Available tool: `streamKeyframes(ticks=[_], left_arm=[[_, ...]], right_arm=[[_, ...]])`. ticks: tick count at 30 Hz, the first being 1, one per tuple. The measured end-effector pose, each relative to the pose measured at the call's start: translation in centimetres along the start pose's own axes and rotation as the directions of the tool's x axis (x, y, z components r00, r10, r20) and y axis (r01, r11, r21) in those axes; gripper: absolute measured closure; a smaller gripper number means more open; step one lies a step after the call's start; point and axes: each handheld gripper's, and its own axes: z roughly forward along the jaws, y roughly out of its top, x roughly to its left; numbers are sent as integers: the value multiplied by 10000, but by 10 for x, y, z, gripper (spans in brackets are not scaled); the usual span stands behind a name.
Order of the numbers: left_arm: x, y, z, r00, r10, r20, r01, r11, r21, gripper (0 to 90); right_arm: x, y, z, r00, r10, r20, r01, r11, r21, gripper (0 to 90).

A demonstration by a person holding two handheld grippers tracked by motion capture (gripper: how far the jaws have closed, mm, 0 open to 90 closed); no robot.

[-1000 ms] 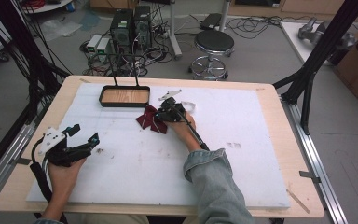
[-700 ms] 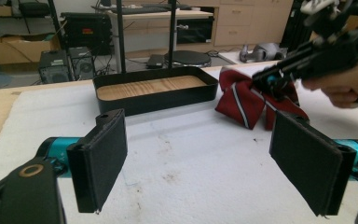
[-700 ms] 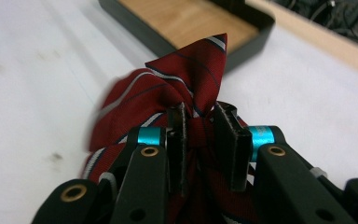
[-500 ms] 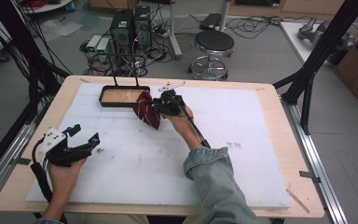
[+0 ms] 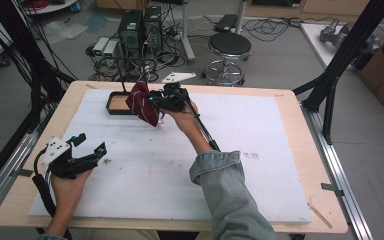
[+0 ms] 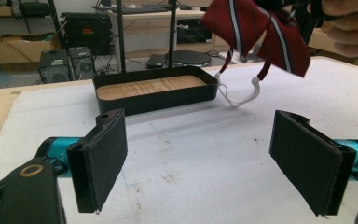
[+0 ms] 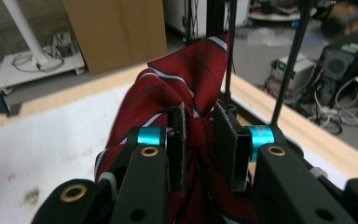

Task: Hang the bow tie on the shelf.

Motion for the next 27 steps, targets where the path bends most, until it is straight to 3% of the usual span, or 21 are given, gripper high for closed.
streamKeyframes(ticks=[6, 8, 14, 17, 27], left_arm=[[-1, 0, 1, 10000, -12, 68, 13, 10000, -55, 197], [-1, 0, 1, 10000, 16, 71, -16, 10000, -33, 197], [-1, -1, 1, 10000, -19, 72, 20, 10000, -37, 197], [-2, -1, 1, 10000, -38, 77, 39, 10000, -47, 197], [-3, -2, 0, 9999, -57, 121, 57, 10000, -66, 197]], right_arm=[[0, 18, 3, 9999, -133, -36, 132, 9997, -194, 749], [1, 22, 3, 9995, -317, 76, 319, 9986, -413, 749], [-9, 35, 0, 9979, -196, 614, 246, 9964, -816, 749], [-12, 46, -1, 9962, -388, 779, 456, 9951, -880, 749], [-20, 73, 11, 9908, -335, 1311, 461, 9944, -946, 749]])
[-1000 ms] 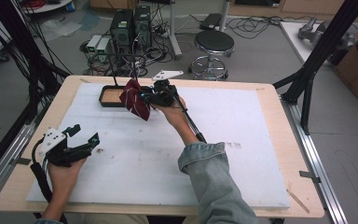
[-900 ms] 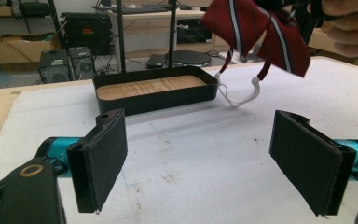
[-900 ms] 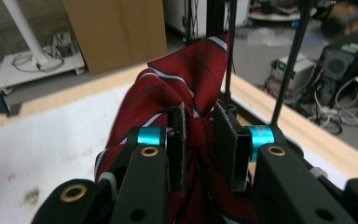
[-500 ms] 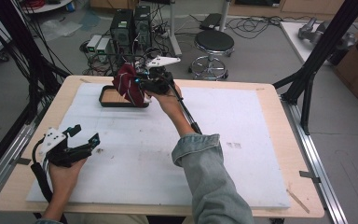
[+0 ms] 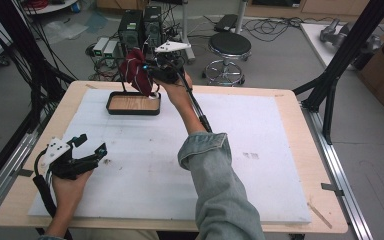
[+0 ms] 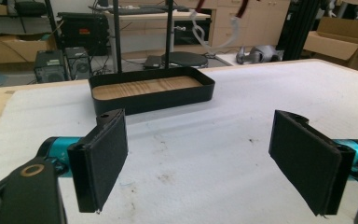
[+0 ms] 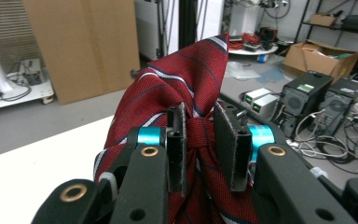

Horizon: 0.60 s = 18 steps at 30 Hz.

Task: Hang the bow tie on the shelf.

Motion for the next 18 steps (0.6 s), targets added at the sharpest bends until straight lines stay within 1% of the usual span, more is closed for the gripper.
streamKeyframes(ticks=[3, 5, 7, 10, 11, 13, 15, 18], left_arm=[[0, 0, -1, 10000, 52, 2, -52, 10000, 14, 197], [0, 0, -1, 10000, -4, 2, 4, 10000, 24, 197], [1, -1, -2, 10000, -22, -16, 22, 10000, 52, 197], [2, -1, -3, 10000, -71, -48, 71, 10000, 24, 198], [2, -1, -2, 10000, -87, -50, 87, 10000, 24, 197], [1, -1, -2, 10000, -48, -24, 48, 10000, 47, 197], [1, -1, -1, 10000, -21, -12, 21, 10000, 66, 197], [1, -1, 0, 10000, -3, -14, 3, 9999, 103, 198]], right_arm=[[-4, 4, 3, 9997, 51, 252, -49, 10000, -71, 749], [-8, 5, 4, 9989, 145, 455, -146, 9999, 20, 748], [-13, 5, 3, 9980, 137, 615, -142, 9999, 77, 748], [-23, 2, 0, 9945, 138, 1042, -174, 9993, 337, 748], [-27, 1, -1, 9935, 276, 1107, -327, 9985, 445, 748], [-35, -3, -3, 9910, 285, 1306, -382, 9967, 721, 747], [-40, -8, -5, 9899, 423, 1356, -541, 9949, 846, 746], [-46, -16, -6, 9884, 422, 1460, -590, 9919, 1129, 746]])
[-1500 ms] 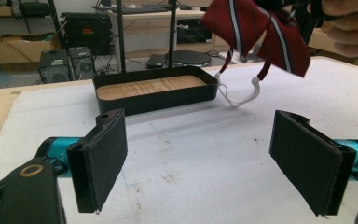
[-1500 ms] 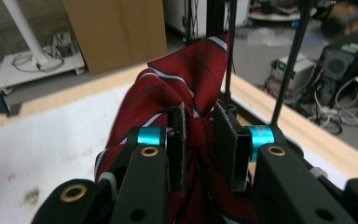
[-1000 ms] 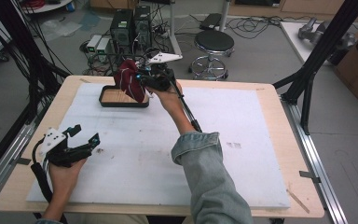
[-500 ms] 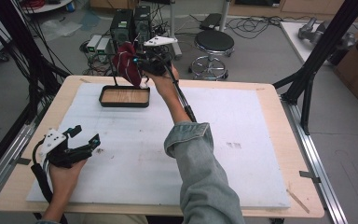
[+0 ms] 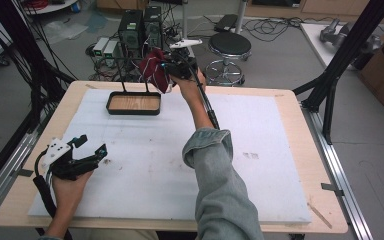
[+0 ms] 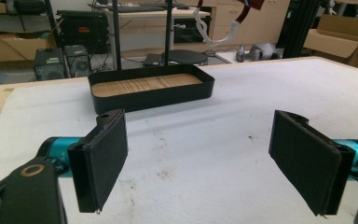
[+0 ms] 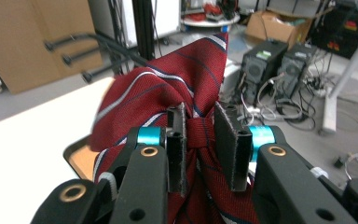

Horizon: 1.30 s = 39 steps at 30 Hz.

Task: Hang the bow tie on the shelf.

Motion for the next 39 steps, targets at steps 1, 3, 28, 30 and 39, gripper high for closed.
streamKeyframes(ticks=[1, 3, 28, 30, 39], left_arm=[[0, 0, 0, 10000, -7, -5, 7, 10000, -6, 198], [0, 0, 0, 10000, -24, -5, 24, 10000, -34, 198], [0, 0, 0, 10000, -11, 24, 11, 10000, -25, 198], [0, 0, 0, 10000, -7, 18, 7, 10000, -29, 198], [-1, 0, 1, 10000, -26, 33, 26, 10000, -50, 198]], right_arm=[[-1, -3, 1, 10000, 3, 20, -3, 10000, 94, 745], [-3, -9, 3, 10000, 12, -4, -12, 9996, 266, 745], [6, -38, 32, 9991, -365, -231, 398, 9853, 1659, 742], [7, -39, 33, 9992, -324, -217, 356, 9855, 1659, 742], [9, -41, 37, 9992, -379, -135, 396, 9852, 1670, 719]])
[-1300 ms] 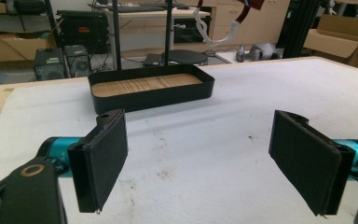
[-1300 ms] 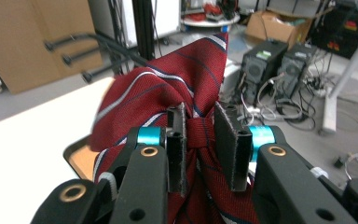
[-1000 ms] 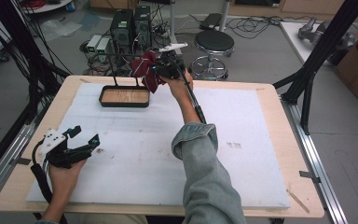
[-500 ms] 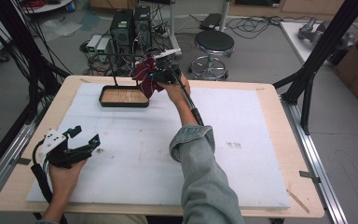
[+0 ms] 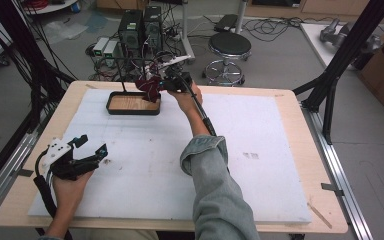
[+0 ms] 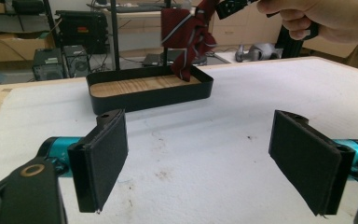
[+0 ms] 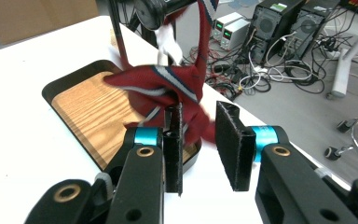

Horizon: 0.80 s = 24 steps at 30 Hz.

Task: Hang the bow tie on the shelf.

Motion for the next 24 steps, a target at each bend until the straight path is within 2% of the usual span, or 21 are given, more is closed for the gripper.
streamKeyframes(ticks=[7, 12, 14, 20, 24], left_arm=[[0, 0, 0, 10000, 11, 6, -11, 10000, 21, 198], [0, 0, 0, 10000, 11, 14, -11, 10000, 29, 198], [0, 0, 1, 10000, -6, 4, 6, 10000, 11, 198], [-1, 0, 3, 10000, 41, 51, -41, 10000, 45, 198], [-1, 0, 5, 10000, 22, 30, -22, 10000, -9, 198]], right_arm=[[-1, -1, -1, 10000, 12, 75, -12, 10000, 10, 641], [-5, -2, -7, 10000, 67, 57, -66, 9998, -164, 535], [-7, -3, -11, 10000, 98, 8, -98, 9997, -240, 477], [-18, -5, -26, 9994, 236, 264, -225, 9988, -424, 374], [-27, -5, -39, 9984, 399, 403, -368, 9964, -757, 310]])
